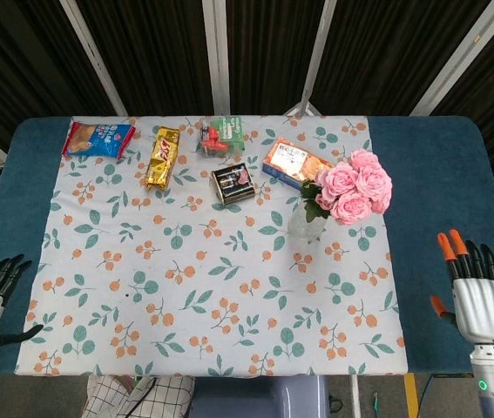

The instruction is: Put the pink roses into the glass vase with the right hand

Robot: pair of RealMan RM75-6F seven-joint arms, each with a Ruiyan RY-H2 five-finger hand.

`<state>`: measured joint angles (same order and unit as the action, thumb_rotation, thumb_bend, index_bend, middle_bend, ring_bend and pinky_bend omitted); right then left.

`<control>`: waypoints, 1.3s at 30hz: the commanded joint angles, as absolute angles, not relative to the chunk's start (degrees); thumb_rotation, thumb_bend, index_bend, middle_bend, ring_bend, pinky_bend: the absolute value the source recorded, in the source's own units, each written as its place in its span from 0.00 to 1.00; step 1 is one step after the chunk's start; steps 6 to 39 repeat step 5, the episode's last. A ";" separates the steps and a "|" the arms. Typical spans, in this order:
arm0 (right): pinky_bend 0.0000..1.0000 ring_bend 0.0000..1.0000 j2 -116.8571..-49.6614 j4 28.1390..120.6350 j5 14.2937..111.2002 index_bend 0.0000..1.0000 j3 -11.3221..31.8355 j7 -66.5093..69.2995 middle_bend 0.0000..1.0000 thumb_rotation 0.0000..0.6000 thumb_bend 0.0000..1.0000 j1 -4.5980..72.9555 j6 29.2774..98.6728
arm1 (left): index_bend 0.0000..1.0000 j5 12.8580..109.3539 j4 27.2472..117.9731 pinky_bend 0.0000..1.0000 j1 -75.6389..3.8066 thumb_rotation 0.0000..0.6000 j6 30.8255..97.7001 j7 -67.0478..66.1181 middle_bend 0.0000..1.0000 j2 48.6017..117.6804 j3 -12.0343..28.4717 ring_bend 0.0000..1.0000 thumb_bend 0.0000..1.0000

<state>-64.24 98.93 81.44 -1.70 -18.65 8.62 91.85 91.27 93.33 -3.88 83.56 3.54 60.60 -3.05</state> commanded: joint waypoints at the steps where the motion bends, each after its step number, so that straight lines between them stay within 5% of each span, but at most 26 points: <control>1: 0.00 0.00 -63.27 96.71 84.99 0.00 -4.04 -15.71 0.00 1.00 0.28 5.12 94.84 | 0.00 91.43 92.76 0.00 -3.69 1.00 84.23 2.74 0.00 61.03 -2.79 0.00 0.00; 39: 0.00 0.00 -63.50 95.80 86.06 0.00 -3.94 -14.23 0.00 1.00 0.28 4.40 94.69 | 0.00 91.91 92.01 0.00 -3.47 1.00 85.25 1.36 0.00 61.55 -2.56 0.00 0.00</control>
